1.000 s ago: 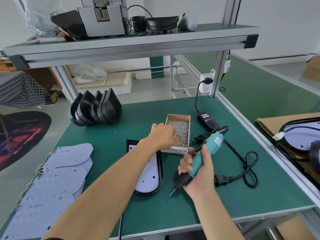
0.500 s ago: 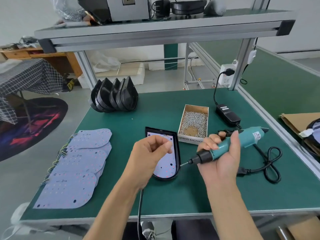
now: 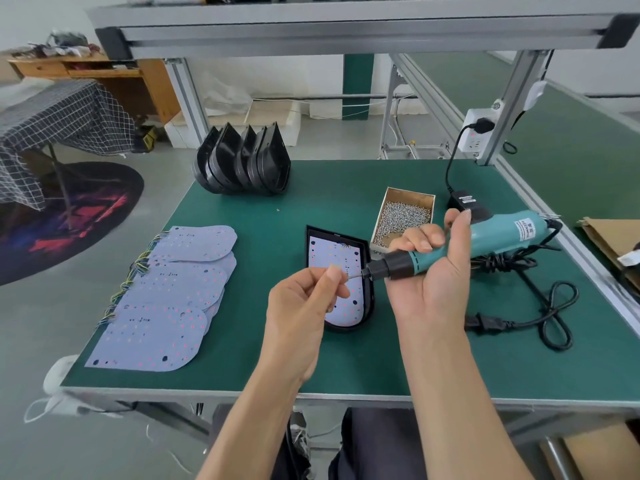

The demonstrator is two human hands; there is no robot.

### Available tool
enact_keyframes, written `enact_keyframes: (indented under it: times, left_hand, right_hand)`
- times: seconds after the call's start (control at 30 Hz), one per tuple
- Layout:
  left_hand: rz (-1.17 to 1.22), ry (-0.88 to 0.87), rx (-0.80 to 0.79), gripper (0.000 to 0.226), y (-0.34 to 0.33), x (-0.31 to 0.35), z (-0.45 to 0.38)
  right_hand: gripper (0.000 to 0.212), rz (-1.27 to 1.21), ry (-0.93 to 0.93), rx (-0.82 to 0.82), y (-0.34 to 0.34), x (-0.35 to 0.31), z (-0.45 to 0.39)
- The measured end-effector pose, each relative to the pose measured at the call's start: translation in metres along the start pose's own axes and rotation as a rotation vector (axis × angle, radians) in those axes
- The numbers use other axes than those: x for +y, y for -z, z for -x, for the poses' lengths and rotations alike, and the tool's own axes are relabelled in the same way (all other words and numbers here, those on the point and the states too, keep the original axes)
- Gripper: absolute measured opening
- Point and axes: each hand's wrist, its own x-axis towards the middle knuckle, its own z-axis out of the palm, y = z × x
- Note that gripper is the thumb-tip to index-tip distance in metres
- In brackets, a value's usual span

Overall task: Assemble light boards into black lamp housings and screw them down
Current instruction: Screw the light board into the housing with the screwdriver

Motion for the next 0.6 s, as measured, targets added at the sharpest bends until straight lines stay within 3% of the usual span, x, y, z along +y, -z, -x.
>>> enact_keyframes:
  times: [0.3,0.6]
  left_hand:
    - [-0.031,-0.014,0.03,0.03,-0.007,-0.001,0.006]
    - [-0.32,-0.162,0.172,0.013,-0.015,-0.007,0.017]
  right_hand:
    - [0.014,0.019,0.018,-0.001,0.002,-0.002,0.0]
    - [0.014,0.041,0.027,0.025,0.006,-0.002,0.002]
